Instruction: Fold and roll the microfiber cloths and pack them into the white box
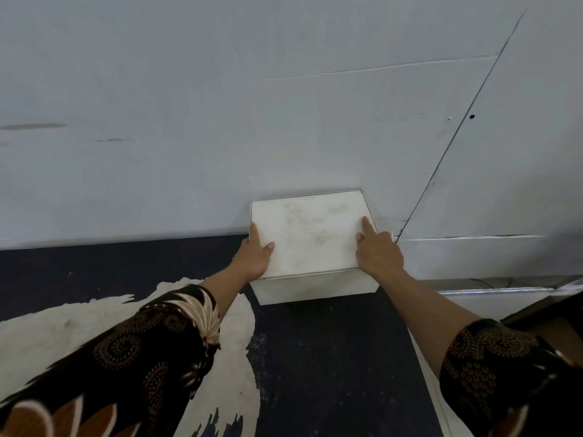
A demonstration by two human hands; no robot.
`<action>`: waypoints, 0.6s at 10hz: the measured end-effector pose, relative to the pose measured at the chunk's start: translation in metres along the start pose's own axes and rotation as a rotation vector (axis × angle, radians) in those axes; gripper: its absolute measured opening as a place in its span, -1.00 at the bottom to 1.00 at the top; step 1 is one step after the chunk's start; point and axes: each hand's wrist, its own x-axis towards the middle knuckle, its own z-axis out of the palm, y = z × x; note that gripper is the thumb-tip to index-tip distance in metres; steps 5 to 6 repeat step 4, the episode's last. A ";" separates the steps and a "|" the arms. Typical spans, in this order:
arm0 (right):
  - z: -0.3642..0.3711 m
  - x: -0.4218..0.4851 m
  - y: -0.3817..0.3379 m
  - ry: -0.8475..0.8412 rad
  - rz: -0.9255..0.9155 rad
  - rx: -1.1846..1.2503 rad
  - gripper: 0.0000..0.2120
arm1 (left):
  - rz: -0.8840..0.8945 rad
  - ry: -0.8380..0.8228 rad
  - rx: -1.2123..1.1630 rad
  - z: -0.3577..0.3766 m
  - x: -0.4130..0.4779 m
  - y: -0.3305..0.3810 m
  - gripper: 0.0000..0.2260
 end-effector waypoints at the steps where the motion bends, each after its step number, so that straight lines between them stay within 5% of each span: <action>1: 0.003 -0.031 0.001 -0.011 0.033 -0.016 -0.51 | 0.102 -0.140 0.166 -0.001 -0.035 -0.017 -0.05; 3: 0.003 -0.100 -0.010 -0.056 0.087 0.006 -0.42 | 0.159 0.113 0.398 -0.007 -0.067 -0.057 -0.32; 6: 0.011 -0.142 -0.038 0.036 0.113 0.019 -0.31 | 0.214 0.097 0.515 -0.023 -0.081 -0.062 -0.28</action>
